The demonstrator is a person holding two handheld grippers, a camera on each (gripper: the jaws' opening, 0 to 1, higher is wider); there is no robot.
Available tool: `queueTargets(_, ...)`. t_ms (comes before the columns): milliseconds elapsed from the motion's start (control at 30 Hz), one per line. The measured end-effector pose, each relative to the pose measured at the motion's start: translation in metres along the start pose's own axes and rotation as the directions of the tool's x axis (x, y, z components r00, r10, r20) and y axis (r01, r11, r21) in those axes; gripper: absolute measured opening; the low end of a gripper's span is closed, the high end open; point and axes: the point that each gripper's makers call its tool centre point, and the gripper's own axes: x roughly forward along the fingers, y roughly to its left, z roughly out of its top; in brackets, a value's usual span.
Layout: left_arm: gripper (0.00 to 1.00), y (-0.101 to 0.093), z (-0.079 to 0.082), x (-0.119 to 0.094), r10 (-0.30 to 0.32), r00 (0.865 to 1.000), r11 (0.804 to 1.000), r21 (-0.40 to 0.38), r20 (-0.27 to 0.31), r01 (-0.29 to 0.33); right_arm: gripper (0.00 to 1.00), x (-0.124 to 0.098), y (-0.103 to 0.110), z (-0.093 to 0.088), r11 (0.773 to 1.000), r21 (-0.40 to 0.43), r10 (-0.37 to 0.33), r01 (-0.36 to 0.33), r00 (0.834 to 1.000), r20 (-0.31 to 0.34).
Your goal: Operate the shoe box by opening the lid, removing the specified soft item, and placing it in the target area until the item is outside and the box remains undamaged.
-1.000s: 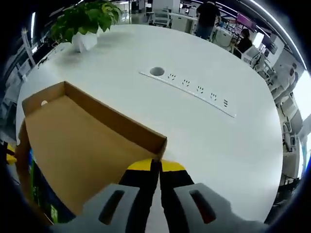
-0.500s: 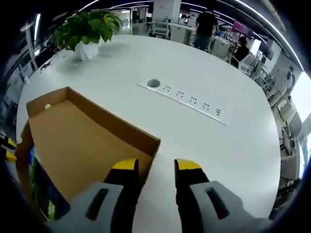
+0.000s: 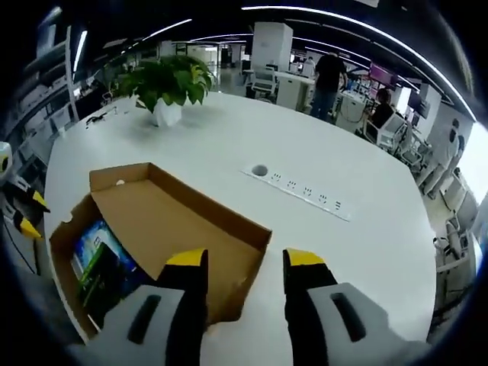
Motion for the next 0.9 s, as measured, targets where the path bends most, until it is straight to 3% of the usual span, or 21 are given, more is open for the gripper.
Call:
queueTargets(167, 0.33, -0.011, 0.008, 0.008, -0.014, 1.0, 1.0, 0.017, 0.018, 0.013, 0.33, -0.016, 0.017, -0.009, 1.0, 0.018, 0.023, -0.023, 1.0, 0.007)
queueTargets(300, 0.34, -0.017, 0.006, 0.014, -0.032, 0.999, 0.999, 0.011, 0.008, 0.031, 0.34, -0.024, 0.026, -0.014, 0.999, 0.015, 0.029, -0.029, 1.0, 0.012)
queueTargets(467, 0.38, -0.03, 0.001, 0.028, -0.067, 0.998, 0.998, -0.004, -0.021, 0.067, 0.31, -0.032, 0.045, -0.032, 0.998, 0.004, 0.058, -0.058, 0.998, -0.012)
queueTargets(733, 0.36, -0.043, 0.001, 0.041, -0.096, 0.995, 0.995, 0.012, -0.038, 0.097, 0.29, -0.027, 0.055, -0.052, 0.996, -0.006, 0.09, -0.09, 0.995, -0.052)
queueTargets(900, 0.34, -0.046, -0.004, 0.05, -0.115, 0.992, 0.993, -0.029, -0.053, 0.113, 0.28, -0.022, 0.061, -0.06, 0.994, -0.018, 0.108, -0.11, 0.991, -0.076)
